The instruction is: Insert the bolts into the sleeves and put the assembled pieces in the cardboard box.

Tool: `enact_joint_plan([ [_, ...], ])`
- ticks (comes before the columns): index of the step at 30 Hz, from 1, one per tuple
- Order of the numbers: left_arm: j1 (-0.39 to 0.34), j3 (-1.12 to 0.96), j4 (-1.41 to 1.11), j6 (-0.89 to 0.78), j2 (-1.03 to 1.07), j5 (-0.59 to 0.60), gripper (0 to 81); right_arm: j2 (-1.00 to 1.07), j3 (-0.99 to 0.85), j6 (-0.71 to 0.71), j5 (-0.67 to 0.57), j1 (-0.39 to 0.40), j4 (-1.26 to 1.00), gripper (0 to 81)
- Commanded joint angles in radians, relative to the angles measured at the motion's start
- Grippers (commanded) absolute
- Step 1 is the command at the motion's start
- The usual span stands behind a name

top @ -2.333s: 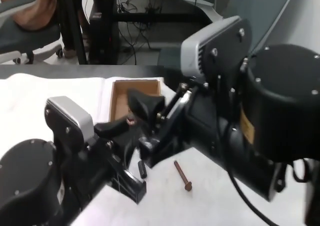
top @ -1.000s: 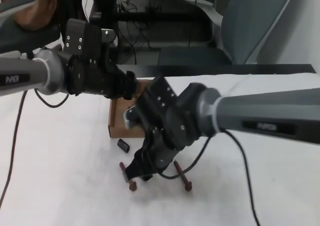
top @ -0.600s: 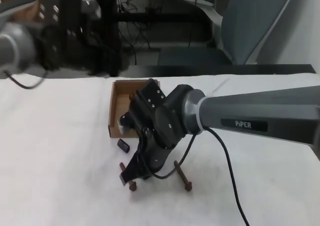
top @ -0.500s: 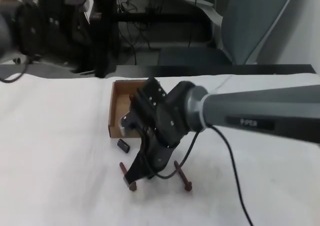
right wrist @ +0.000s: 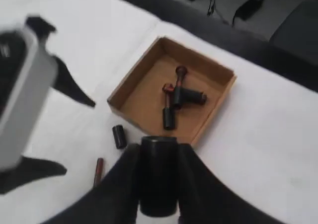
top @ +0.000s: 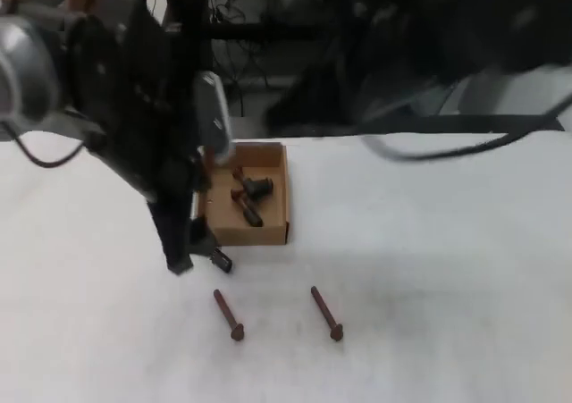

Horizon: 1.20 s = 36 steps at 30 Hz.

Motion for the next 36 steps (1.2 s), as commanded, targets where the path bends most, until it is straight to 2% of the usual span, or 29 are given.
enact_joint_plan([
  [1,-0.059,-0.002,-0.057,0.174,0.020,-0.101,67.9,-0.102,-0.008,0.003,-0.003,-0.041,0.005,0.6],
  [5,-0.109,-0.002,-0.051,0.456,0.088,-0.205,65.5,-0.197,-0.008,0.003,-0.021,-0.079,0.050,0.6],
  [9,-0.129,0.000,-0.054,0.498,0.155,-0.244,59.6,-0.257,-0.005,-0.015,-0.057,-0.105,0.095,0.6],
  [12,-0.135,0.000,0.011,0.612,0.193,-0.249,58.5,-0.298,0.027,-0.036,-0.065,-0.109,0.096,0.6],
  [25,-0.162,0.003,0.042,0.718,0.249,-0.268,57.5,-0.392,0.200,0.003,-0.094,-0.109,0.019,0.6],
  [30,-0.184,0.003,0.042,0.717,0.310,-0.308,47.0,-0.406,0.201,0.003,-0.094,-0.109,0.015,0.6],
  [36,-0.244,0.003,0.028,0.677,0.331,-0.309,46.9,-0.410,0.201,0.003,-0.094,-0.109,-0.003,0.6],
])
